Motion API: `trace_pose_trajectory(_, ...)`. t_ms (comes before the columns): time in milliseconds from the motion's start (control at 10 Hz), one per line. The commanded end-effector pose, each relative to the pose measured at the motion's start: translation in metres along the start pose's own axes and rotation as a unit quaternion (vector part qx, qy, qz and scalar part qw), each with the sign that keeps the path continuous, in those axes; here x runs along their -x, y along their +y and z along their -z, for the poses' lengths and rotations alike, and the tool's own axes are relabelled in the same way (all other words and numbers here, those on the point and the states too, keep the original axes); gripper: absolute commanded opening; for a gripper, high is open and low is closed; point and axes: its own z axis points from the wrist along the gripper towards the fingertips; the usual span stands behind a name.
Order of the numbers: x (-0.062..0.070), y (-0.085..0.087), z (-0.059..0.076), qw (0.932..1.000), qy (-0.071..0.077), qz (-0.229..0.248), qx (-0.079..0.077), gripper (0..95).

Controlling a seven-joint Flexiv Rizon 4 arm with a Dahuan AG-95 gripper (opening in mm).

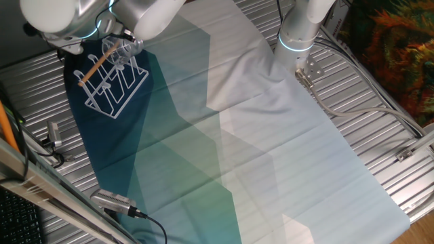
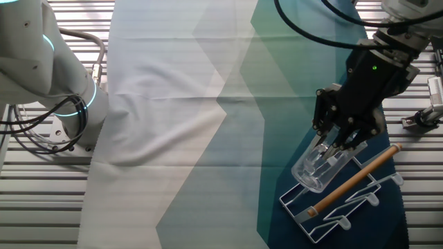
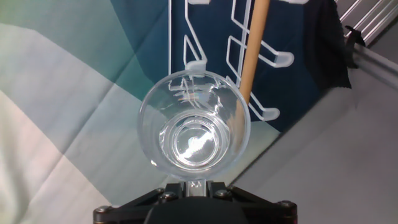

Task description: Put the cup on the cup rack

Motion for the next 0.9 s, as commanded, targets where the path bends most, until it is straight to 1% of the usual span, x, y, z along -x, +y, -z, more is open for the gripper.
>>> trace_pose_trajectory(100, 0.0006, -0.0002, 0.0, 1.0, 0.0, 0.0, 0.002, 0.0)
trace_pose_trajectory(400, 0.0006, -0.0002, 0.0, 1.0, 0.001, 0.0, 0.002, 0.0)
trace_pose_trajectory(700, 0.0006, -0.0002, 0.0001, 1.0, 0.007, 0.0, 0.004, 0.0)
trace_pose_trajectory(800, 0.0007, -0.0003, 0.0001, 0.9999, 0.011, 0.002, 0.006, 0.0)
trace_pose_trajectory(900, 0.0007, -0.0002, 0.0002, 0.9998, 0.019, 0.005, 0.01, 0.0)
